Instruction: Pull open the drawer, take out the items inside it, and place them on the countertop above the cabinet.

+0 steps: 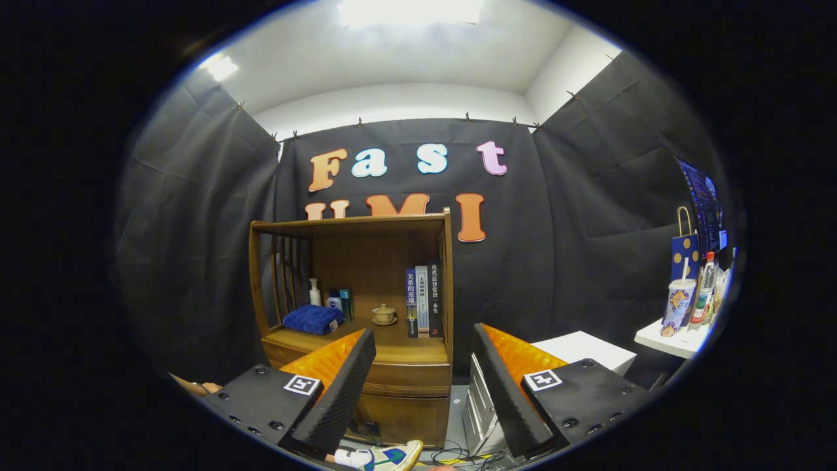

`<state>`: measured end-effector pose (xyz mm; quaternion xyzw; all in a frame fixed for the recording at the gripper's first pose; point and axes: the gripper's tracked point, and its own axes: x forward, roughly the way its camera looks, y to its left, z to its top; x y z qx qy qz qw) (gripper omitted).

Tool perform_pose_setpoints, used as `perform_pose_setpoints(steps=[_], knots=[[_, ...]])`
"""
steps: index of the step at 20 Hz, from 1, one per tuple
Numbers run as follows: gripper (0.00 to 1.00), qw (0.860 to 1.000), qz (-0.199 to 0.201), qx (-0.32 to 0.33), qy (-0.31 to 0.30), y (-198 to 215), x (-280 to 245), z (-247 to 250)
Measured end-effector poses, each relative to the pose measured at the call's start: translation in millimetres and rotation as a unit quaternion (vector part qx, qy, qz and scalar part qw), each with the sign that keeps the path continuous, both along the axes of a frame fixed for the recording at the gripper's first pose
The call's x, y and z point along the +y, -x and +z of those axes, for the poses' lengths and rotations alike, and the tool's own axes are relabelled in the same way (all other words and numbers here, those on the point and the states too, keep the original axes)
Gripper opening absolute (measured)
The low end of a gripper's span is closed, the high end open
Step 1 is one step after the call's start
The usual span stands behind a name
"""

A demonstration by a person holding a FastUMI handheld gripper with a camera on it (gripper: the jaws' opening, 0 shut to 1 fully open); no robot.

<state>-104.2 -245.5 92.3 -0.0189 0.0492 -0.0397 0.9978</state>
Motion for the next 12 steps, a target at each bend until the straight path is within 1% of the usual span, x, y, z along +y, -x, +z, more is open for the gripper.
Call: perform_pose_setpoints(steps=[8, 12], knots=[[0.98, 1.0, 0.005, -0.004, 0.005, 0.5, 6.3, 4.2], [0.97, 1.0, 0.002, 0.002, 0.006, 0.8, 5.5, -1.7]])
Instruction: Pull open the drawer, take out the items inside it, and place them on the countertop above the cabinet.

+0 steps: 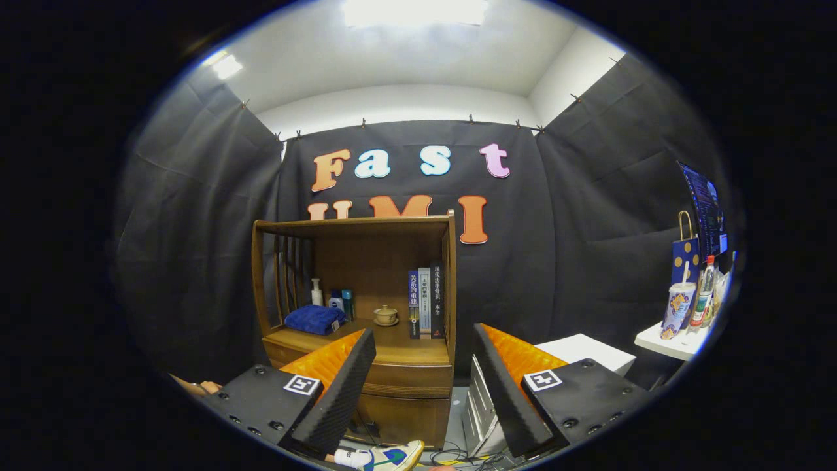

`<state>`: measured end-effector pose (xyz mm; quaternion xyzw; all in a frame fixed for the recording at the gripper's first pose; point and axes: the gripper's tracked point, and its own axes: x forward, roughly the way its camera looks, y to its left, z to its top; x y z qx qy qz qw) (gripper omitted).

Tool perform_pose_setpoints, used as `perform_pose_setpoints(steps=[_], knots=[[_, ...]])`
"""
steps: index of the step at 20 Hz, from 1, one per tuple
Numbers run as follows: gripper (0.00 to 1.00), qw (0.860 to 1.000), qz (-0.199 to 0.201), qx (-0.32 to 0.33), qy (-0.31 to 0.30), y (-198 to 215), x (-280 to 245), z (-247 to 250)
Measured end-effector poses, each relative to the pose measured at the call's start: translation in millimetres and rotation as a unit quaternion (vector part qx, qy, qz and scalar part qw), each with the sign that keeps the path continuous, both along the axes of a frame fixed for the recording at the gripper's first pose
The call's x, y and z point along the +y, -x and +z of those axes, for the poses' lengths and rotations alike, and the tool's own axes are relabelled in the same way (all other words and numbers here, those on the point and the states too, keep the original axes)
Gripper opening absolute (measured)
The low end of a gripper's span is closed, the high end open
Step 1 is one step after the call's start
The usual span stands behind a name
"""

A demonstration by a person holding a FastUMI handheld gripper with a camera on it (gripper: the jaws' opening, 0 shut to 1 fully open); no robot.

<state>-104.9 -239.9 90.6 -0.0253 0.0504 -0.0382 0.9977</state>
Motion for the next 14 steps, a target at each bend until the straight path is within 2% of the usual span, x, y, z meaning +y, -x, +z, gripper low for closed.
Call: perform_pose_setpoints(steps=[14], knots=[[0.97, 1.0, 0.004, -0.007, 0.016, 1.9, 6.7, 5.0]])
